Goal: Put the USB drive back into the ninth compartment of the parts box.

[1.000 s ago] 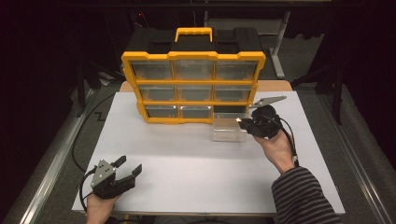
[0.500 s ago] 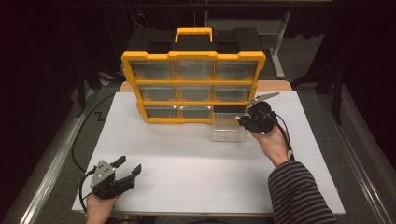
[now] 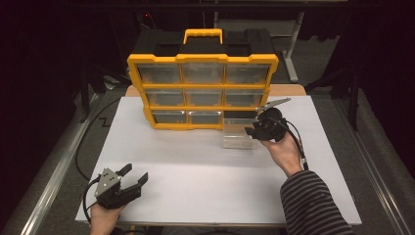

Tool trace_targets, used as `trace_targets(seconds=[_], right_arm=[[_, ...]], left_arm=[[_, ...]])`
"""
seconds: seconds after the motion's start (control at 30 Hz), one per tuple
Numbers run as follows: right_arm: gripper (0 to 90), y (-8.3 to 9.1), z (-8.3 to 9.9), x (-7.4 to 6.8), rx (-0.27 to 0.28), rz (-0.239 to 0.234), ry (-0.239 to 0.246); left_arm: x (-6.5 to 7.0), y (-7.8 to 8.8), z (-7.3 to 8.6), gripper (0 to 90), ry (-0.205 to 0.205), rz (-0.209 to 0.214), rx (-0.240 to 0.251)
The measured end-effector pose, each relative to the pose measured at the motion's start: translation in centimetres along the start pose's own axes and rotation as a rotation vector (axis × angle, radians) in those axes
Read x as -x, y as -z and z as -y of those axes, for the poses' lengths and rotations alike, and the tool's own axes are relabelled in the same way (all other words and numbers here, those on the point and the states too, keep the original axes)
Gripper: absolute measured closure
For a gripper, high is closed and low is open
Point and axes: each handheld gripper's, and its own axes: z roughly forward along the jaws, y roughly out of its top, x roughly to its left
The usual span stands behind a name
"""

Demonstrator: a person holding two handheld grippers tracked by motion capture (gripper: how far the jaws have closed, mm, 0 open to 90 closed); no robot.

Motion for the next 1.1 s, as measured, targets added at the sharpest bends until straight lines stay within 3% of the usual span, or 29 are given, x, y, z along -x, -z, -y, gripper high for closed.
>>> trace_targets(seconds=[0.13, 0.43, 0.77, 1.1], right_arm=[[54.9, 0.9, 0.3, -0.2, 0.019, 0.008, 0.000], [53.8, 2.5, 1.3, -0.9, 0.040, 0.011, 0.017], [50.2, 4.0, 3.4, -1.3, 0.097, -0.004, 0.011], [49.2, 4.6, 5.8, -1.5, 0.114, -0.037, 0.012]], left_arm=[[0.0, 0.0, 0.0, 31.4, 0.000, 0.000, 0.001], [-0.1, 0.1, 0.0, 31.4, 0.007, -0.007, 0.005], [-0.2, -0.1, 0.1, 31.1, 0.020, 0.005, -0.007], [-0.2, -0.1, 0.1, 31.2, 0.008, -0.006, -0.014]])
